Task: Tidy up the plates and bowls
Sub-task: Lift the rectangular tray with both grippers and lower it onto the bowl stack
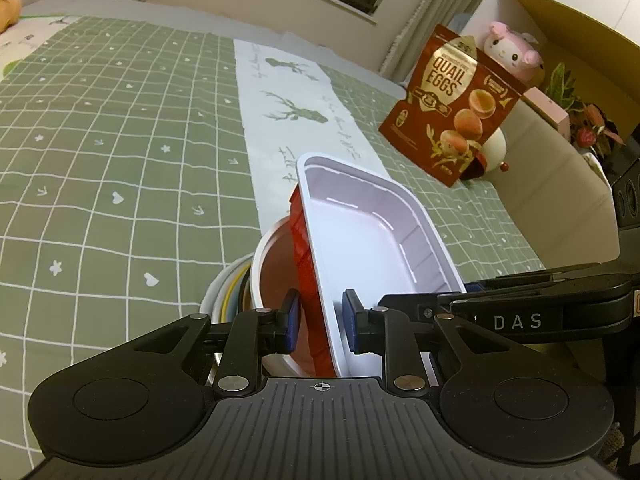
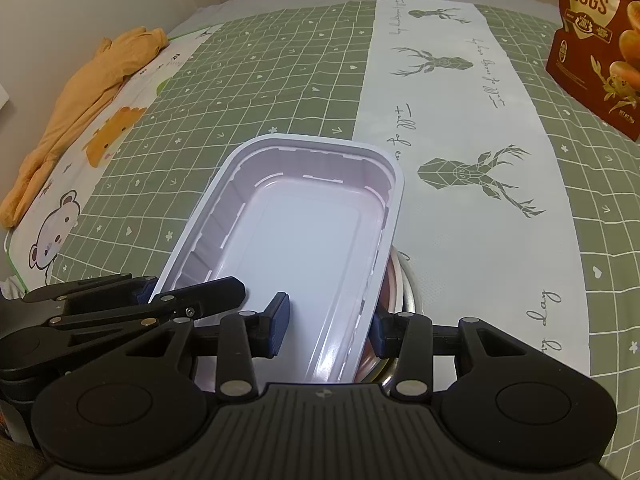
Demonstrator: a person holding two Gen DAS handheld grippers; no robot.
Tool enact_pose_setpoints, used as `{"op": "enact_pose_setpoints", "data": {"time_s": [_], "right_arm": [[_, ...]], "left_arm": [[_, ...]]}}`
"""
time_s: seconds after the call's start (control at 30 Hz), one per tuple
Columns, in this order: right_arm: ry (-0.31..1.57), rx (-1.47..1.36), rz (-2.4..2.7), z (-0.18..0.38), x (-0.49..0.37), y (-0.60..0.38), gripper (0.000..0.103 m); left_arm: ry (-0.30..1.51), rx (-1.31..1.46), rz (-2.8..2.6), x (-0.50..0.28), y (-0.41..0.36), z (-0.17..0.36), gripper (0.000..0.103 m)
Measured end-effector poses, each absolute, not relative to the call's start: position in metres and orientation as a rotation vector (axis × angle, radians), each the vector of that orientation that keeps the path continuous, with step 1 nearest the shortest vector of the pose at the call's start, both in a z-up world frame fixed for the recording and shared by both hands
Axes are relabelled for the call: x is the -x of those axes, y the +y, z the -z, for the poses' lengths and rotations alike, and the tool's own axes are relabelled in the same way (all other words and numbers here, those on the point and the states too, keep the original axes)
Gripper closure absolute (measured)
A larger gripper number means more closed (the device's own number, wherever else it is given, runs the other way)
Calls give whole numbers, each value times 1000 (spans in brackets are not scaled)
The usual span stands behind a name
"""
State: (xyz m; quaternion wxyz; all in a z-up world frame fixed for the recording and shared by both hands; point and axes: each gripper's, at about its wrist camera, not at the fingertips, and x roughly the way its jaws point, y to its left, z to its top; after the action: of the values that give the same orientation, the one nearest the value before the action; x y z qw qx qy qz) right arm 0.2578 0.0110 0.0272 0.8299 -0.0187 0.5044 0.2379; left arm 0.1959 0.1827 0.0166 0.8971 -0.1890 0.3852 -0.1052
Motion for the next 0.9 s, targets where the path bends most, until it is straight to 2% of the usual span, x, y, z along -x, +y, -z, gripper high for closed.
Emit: {"op": "enact_pose_setpoints", "data": {"time_s": [0.37,0.73,0.9], "right_arm": [[1069,48,-484,-31,-257,8,62],[1038,79,-447,-34,-260,13,61],[1041,46,-444,-36,-265,5,61]], "left_arm": [[754,491,205,-193,218,-27,80],[799,487,285,-200,202,-20,81],[761,516,274,-194,215,-28,81]]}}
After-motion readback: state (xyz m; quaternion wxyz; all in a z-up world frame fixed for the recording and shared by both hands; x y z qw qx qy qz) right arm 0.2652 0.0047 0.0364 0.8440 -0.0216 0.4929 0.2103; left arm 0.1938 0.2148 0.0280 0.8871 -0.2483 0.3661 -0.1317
